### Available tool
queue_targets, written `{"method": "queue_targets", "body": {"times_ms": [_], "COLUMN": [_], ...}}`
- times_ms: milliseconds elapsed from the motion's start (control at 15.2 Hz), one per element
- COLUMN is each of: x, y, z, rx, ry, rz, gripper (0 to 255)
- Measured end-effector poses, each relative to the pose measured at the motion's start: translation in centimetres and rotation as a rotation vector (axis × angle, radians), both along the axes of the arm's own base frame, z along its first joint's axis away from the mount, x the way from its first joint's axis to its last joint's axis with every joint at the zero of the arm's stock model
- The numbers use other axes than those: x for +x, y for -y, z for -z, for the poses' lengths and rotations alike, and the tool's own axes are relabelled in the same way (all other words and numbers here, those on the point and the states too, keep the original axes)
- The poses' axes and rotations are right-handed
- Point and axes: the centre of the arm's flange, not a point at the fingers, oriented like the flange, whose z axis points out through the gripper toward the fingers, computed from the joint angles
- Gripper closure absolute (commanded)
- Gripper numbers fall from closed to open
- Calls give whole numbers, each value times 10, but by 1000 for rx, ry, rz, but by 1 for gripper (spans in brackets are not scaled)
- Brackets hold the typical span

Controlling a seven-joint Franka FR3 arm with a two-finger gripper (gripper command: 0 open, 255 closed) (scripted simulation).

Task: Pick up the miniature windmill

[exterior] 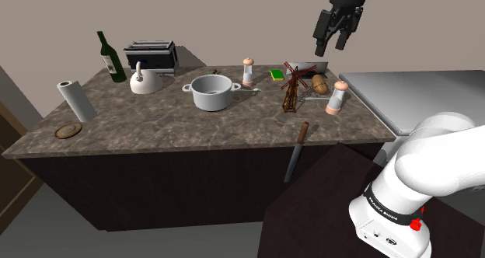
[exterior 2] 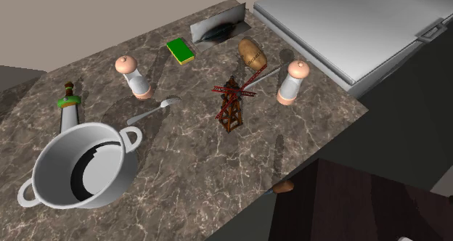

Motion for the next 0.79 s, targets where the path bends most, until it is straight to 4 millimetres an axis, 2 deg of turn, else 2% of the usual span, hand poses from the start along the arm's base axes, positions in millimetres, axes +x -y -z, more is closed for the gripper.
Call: {"method": "queue_targets", "body": {"times_ms": [132,396,792], "x": [2,21,63], "y": [3,29,73], "z": [3,29,74], "rx": [-6,-49,-124], "ry": [-1,-9,-21], "rz": [-8,-68,-173], "gripper": [0,0,0]}}
